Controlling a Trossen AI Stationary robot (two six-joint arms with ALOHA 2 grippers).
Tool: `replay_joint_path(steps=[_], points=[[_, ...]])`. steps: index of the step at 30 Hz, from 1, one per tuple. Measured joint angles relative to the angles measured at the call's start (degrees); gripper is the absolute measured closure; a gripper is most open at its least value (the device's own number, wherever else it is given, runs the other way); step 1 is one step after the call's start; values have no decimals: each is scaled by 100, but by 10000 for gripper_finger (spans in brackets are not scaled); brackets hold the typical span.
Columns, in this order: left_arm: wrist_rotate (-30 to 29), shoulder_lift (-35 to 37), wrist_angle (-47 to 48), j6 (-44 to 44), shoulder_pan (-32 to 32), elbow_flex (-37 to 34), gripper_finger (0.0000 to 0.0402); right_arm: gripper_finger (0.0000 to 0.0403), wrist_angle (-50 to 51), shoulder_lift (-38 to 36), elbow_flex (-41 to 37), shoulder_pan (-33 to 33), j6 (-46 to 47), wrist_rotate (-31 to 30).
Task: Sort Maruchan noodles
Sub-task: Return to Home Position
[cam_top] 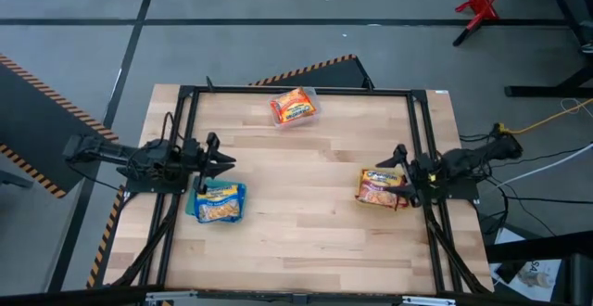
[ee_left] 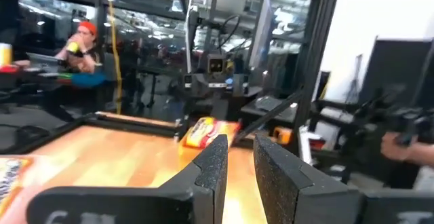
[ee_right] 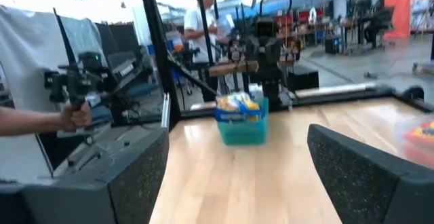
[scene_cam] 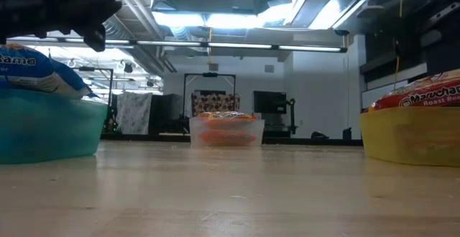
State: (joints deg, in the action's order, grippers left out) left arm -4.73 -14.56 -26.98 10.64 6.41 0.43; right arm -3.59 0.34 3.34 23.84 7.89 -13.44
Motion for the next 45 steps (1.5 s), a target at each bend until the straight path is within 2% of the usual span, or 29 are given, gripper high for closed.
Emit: replay_joint_path(steps=[4, 8, 13, 16, 20, 24, 34, 38, 42, 45], points=[[-339, 347, 529, -258, -157, 0, 335, 63, 437, 0, 52, -602, 76, 554], [-515, 598, 917, -216, -387, 0, 335, 63, 732, 2, 52, -1315, 300, 824], [-528, 936, 1391, -189, -637, 0, 335, 63, 820, 0, 52, -2355, 531, 2294], [-570, 1131, 1513, -356, -770, 0, 335, 63, 992, 2, 52, -2964, 530, 2706], [-812, 1303, 2000, -247, -878, 0, 335, 63, 614, 5, -67, -3652, 452, 3283], [-957, 1313, 2076, -357, -876, 0, 335, 63, 234, 4, -171, -4141, 391, 3800], [-718, 1441, 2360, -453, -873, 0, 335, 63, 124, 28, -201, -4725, 316, 4666], [-183, 1441, 2358, -478, -871, 0, 335, 63, 121, 49, -201, -4717, -42, 4926], [-163, 1441, 2370, -366, -859, 0, 335, 63, 122, 202, -201, -4717, -40, 5133], [-24, 1441, 2430, -337, -789, 0, 335, 63, 137, 416, -203, -4715, 109, 5658]])
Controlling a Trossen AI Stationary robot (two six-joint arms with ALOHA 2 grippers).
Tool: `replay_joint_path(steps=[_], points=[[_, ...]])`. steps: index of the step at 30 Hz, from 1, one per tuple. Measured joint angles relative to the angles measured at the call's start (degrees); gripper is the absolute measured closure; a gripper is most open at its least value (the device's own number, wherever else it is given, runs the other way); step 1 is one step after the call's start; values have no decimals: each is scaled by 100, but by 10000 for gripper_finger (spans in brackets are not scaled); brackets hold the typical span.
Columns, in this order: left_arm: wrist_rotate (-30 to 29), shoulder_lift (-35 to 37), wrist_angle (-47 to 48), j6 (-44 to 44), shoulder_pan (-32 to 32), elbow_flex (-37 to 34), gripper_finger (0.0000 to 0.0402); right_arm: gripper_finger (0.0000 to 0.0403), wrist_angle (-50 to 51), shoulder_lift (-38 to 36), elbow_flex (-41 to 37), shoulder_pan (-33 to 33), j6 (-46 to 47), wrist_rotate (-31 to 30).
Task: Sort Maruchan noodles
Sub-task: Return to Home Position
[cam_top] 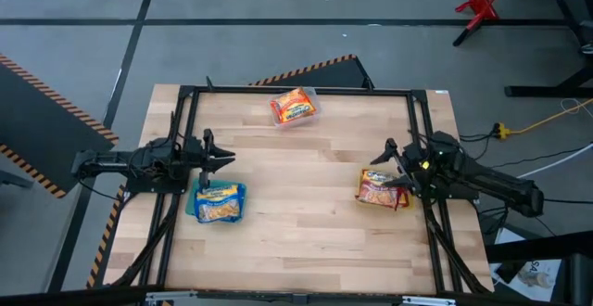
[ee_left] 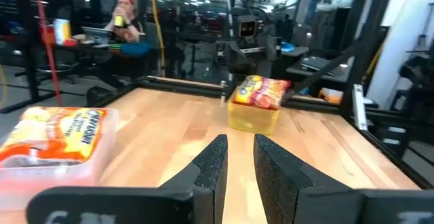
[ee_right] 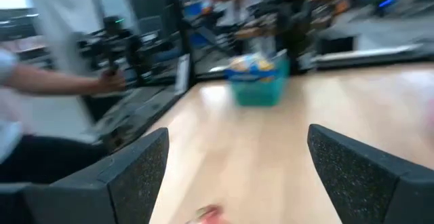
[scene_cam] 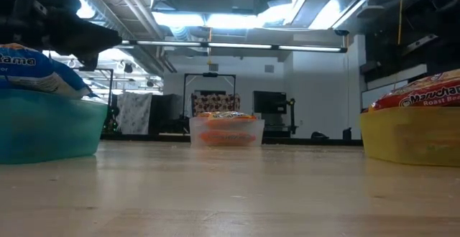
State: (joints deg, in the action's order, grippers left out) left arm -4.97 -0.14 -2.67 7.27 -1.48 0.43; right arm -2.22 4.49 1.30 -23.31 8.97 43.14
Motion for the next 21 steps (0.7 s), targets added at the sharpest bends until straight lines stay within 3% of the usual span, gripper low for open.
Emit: replay_joint_path(steps=[3, 10, 13, 18, 21], points=[[17, 0, -22, 22, 83, 0, 335, 63, 32, 253, 0, 2, -41, 437], [20, 0, -125, 499, 195, 0, 335, 63, -55, 662, -35, 3, -216, 551], [20, 0, -123, 795, 236, 0, 335, 63, -113, 627, -42, 125, 505, 159], [20, 0, -130, 906, 312, 0, 335, 63, -833, 302, 76, 1000, 1094, -440], [20, 0, -136, 889, 320, 0, 335, 63, -128, -85, 248, 1441, 970, -1170]])
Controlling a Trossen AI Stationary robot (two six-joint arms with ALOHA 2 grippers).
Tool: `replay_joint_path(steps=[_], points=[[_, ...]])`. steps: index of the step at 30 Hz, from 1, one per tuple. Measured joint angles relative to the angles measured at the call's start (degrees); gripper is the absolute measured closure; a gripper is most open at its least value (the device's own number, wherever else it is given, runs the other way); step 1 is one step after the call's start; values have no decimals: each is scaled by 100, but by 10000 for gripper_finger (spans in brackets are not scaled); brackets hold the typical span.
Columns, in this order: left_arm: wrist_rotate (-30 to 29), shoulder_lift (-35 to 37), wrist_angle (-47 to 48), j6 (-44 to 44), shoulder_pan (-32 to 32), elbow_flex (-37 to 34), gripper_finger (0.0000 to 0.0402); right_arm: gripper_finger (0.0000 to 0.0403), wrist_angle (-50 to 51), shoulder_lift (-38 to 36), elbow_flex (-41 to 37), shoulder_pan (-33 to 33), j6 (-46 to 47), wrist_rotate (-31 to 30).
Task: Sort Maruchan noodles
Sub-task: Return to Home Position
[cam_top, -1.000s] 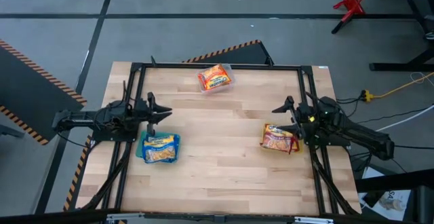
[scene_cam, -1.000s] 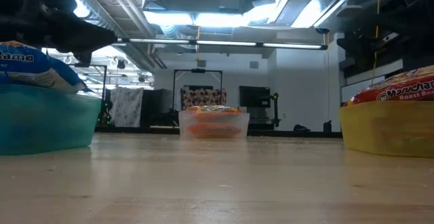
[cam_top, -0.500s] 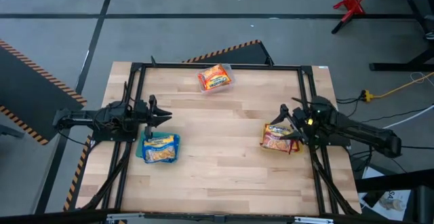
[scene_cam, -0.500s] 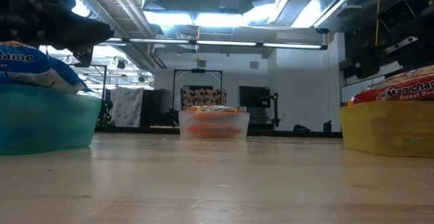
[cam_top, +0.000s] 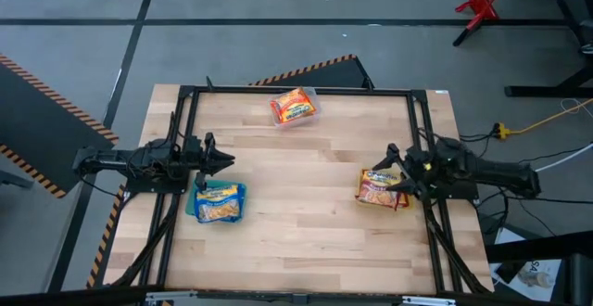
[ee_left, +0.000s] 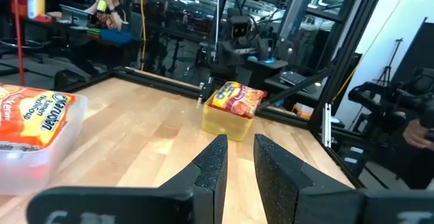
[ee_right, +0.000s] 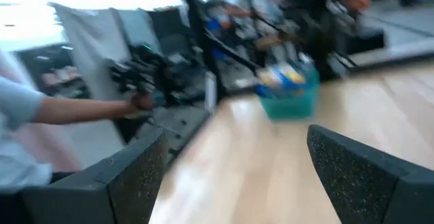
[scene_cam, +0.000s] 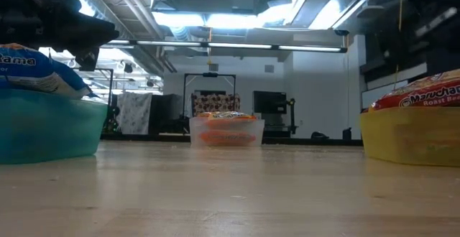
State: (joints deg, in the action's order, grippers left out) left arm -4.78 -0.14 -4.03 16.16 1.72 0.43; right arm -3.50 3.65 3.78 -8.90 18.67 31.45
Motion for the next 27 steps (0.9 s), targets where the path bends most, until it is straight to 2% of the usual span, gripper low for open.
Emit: replay_joint_path(steps=[3, 8, 11, 14, 21, 27], points=[[-4, 0, 0, -19, 0, 0, 335, 63, 737, -353, -63, 539, -97, -750], [35, 0, 92, -171, 0, 0, 335, 63, 658, -262, -139, 1337, -764, -2426], [97, 0, 99, -250, -3, 0, 335, 63, 668, -275, -156, 1554, -1109, -2942], [84, 0, 101, -311, -2, 0, 335, 63, 657, -195, -158, 1619, -1395, -2833], [-585, 0, 98, -297, -2, 0, 335, 63, 504, -324, -168, 1379, -1369, -1845], [-625, 0, 98, -289, -2, 0, 335, 63, 463, -331, -165, 1072, -1313, -1381]])
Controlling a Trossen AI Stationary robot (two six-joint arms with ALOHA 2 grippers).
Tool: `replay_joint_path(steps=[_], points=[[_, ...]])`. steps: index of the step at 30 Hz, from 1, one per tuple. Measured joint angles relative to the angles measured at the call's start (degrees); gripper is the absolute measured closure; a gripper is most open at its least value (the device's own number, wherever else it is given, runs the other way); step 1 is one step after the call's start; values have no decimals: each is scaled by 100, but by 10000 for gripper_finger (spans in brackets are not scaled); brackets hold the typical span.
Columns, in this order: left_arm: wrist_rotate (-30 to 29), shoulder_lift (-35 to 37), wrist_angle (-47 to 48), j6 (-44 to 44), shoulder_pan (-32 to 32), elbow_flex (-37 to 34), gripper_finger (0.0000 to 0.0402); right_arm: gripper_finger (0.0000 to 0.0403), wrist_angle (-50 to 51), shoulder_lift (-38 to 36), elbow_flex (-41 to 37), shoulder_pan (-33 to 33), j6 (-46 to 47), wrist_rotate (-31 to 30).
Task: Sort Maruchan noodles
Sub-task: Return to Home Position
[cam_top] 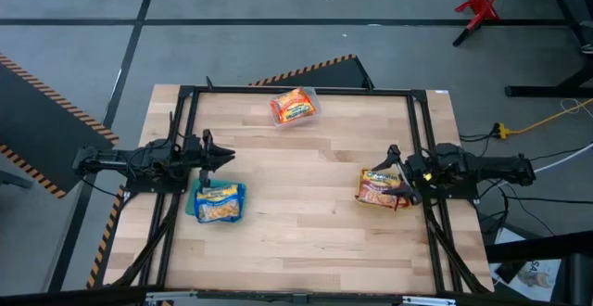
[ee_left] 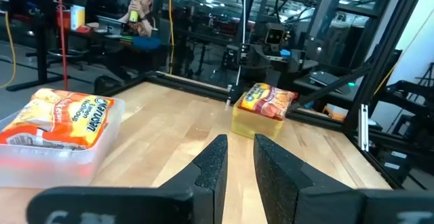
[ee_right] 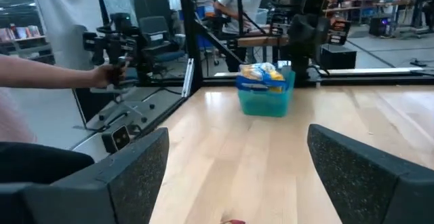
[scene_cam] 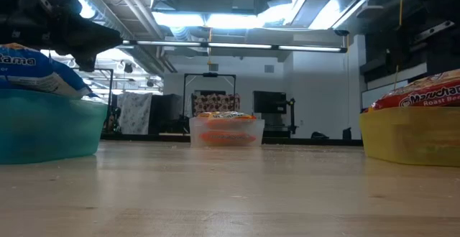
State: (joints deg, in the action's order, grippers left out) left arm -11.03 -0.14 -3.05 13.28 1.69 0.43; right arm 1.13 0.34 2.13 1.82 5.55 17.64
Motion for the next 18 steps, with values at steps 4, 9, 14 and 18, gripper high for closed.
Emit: replay_joint_path(steps=[4, 9, 14, 18], points=[[0, 0, 0, 0, -2, 0, 335, 63, -26, 0, -2, -125, 50, -358], [-2, 0, 0, 4, -2, 0, 335, 63, -218, 0, -4, -111, 443, -1143], [-2, 0, 0, 4, 0, 0, 335, 63, -297, 0, -4, -109, 761, -1077], [-2, 0, 0, 4, -1, 0, 335, 63, -72, 2, -4, -111, 759, -1516]])
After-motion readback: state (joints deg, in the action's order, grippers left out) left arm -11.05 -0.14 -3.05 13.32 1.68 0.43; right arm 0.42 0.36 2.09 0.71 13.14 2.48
